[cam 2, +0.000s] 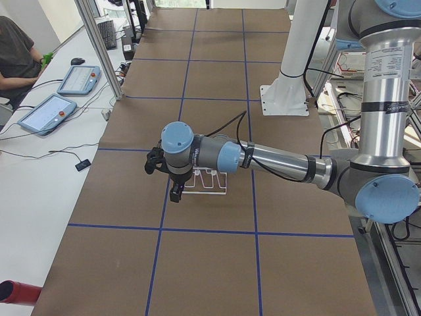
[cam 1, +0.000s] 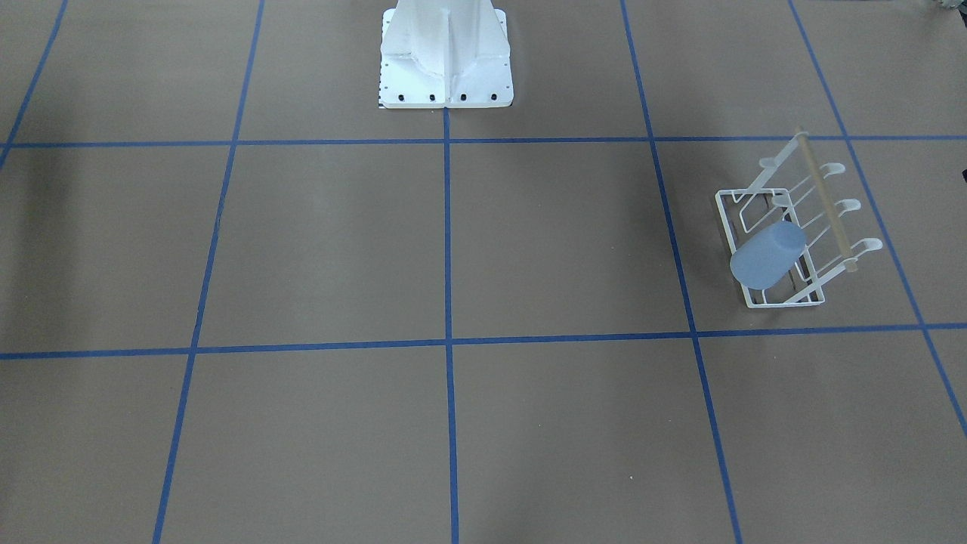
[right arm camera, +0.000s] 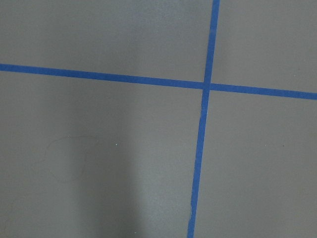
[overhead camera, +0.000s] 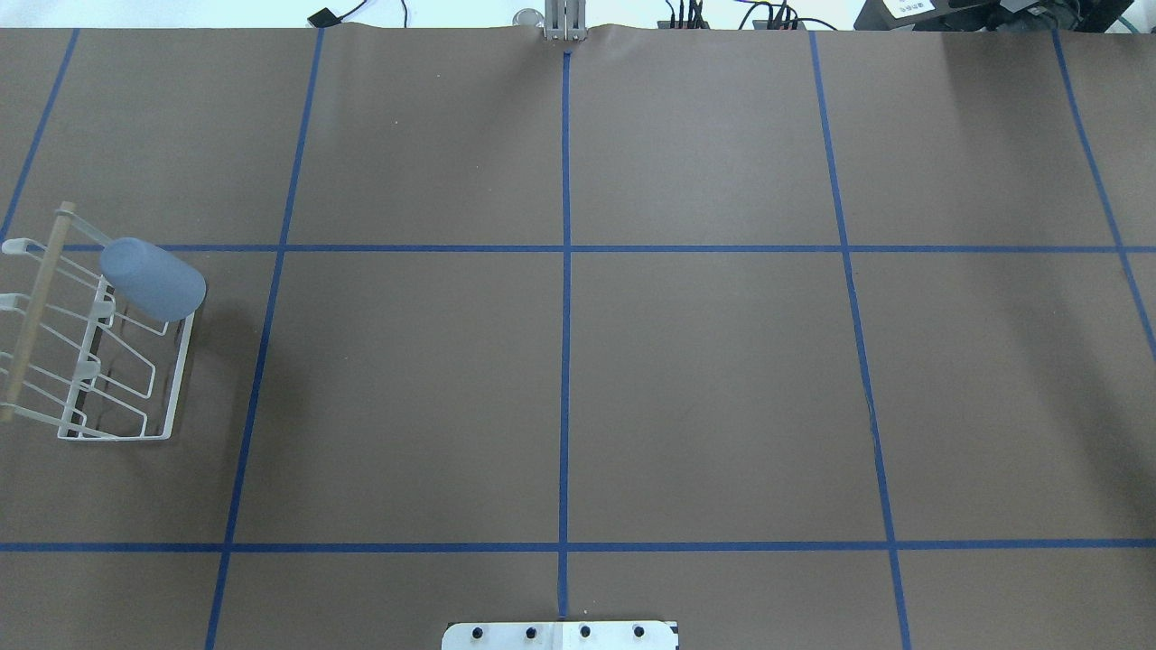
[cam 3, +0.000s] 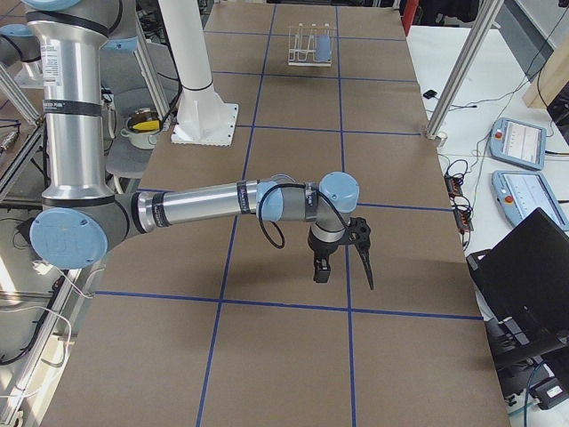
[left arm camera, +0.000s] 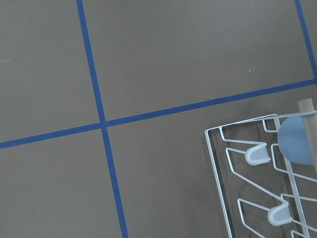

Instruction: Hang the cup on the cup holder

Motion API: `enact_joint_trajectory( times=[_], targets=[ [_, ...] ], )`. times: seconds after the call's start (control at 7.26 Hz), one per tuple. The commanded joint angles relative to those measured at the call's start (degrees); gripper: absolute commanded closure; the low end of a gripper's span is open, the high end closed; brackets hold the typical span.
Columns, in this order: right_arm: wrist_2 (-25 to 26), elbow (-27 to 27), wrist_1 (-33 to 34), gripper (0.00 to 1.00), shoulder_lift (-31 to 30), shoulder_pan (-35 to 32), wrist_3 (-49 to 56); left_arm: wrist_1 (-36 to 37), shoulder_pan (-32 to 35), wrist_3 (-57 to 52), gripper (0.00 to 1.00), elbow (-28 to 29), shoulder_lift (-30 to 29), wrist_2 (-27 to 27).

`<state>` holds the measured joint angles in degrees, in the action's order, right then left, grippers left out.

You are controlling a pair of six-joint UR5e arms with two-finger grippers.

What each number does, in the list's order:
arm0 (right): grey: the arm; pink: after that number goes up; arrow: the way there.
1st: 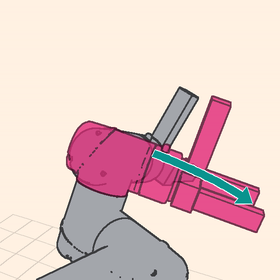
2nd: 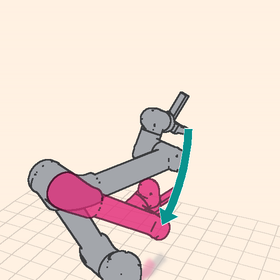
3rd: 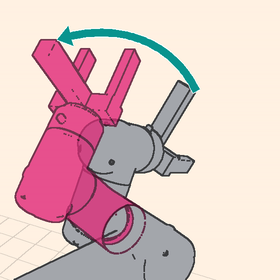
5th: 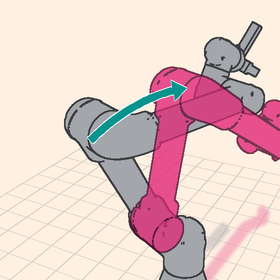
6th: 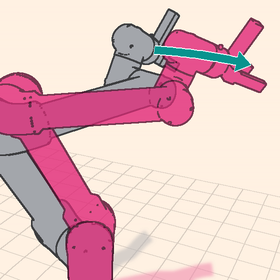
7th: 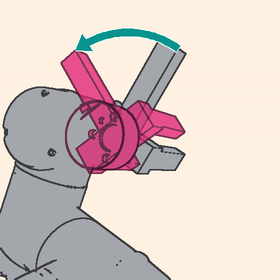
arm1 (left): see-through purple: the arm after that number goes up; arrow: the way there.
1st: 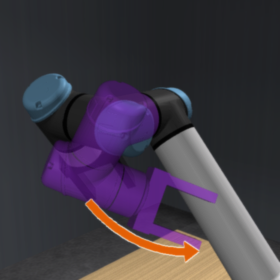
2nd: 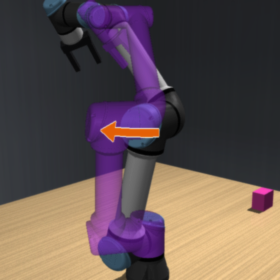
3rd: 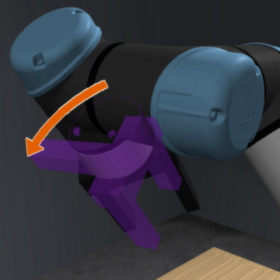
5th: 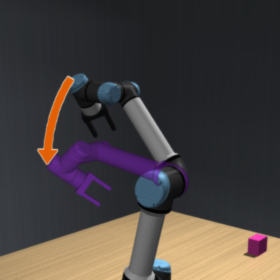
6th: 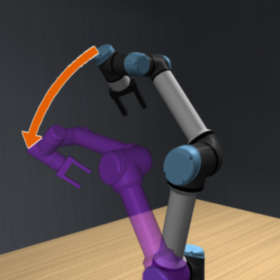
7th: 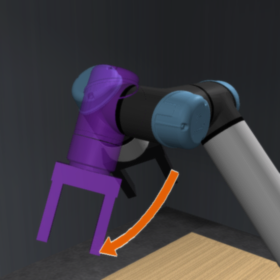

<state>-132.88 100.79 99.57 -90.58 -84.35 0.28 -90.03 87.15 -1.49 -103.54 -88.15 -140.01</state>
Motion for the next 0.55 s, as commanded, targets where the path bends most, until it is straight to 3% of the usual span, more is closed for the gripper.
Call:
enact_joint_trajectory(
  times=[0.0,0.41],
  targets=[
    [-0.01,-0.07,0.01,0.0,-0.04,-0.02,-0.02,0.03,0.04,0.0,0.01,-0.53,0.09,0.0],
    [0.08,-0.07,-0.08,0.0,0.22,-0.02,-0.02,0.03,-0.05,0.09,0.01,-0.44,0.0,0.26]
  ],
)
